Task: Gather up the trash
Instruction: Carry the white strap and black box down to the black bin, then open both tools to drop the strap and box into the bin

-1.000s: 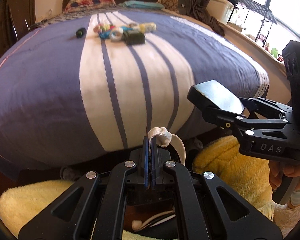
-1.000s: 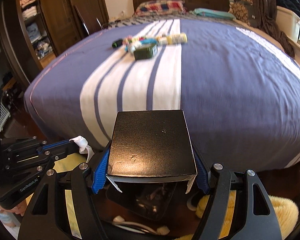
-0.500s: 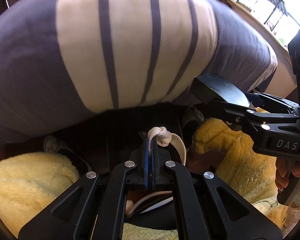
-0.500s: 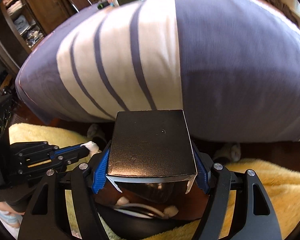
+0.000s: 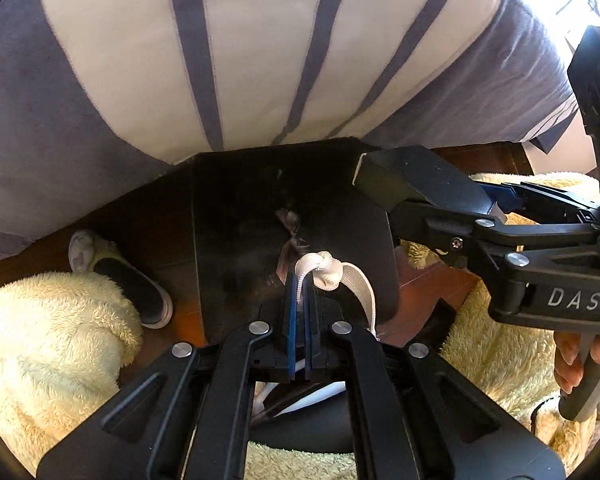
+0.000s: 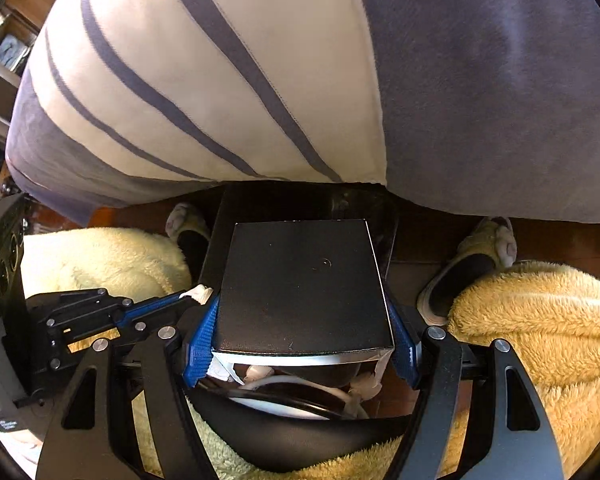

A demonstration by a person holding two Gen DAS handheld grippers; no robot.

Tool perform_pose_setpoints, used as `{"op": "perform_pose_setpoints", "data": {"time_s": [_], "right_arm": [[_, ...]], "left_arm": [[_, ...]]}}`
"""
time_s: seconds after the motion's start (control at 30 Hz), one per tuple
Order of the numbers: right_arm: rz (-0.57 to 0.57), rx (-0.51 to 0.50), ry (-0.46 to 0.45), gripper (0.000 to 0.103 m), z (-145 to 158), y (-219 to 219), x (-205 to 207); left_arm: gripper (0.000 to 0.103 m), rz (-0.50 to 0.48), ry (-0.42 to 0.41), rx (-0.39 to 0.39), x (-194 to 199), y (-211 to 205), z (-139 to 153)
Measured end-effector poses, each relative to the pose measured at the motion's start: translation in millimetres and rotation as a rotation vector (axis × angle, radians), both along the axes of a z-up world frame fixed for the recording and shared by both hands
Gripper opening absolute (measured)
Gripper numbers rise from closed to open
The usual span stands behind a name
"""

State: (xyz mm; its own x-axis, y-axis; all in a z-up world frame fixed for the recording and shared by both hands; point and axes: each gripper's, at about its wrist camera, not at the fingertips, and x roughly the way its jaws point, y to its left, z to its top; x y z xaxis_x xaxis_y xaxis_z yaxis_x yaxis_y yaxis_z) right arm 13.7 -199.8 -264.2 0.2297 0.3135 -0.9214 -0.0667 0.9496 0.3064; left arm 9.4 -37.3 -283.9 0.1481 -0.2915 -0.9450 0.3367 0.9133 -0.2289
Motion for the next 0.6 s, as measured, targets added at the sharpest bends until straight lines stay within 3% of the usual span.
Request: {"op": "perform_pose_setpoints", "data": {"time_s": [0.13,0.37,0.43,0.6], "right_arm": [[0.0,0.005,0.01,0.072,-1.0,-0.7,10.5],[-0.016,0.017,0.014,0.082,-1.2,-3.0,19.3],[-0.024,0.02,0.007,0.084,-0.2,-5.5,20.2],[-0.043,-0.005,-0.032,0.093,10.1,-13.9,20.6]], "left_arm": [[0.009,0.004,0.012,0.012,4.1,-1.9,-3.3],[0.039,0.025,0.008,0.031,7.3,1.1,-3.4],[0.048,0.031,0.001,0.037,7.4,1.6,-0.7],[0.082,0.042,-0.036,0.046,5.6,2.8,13.6]]}}
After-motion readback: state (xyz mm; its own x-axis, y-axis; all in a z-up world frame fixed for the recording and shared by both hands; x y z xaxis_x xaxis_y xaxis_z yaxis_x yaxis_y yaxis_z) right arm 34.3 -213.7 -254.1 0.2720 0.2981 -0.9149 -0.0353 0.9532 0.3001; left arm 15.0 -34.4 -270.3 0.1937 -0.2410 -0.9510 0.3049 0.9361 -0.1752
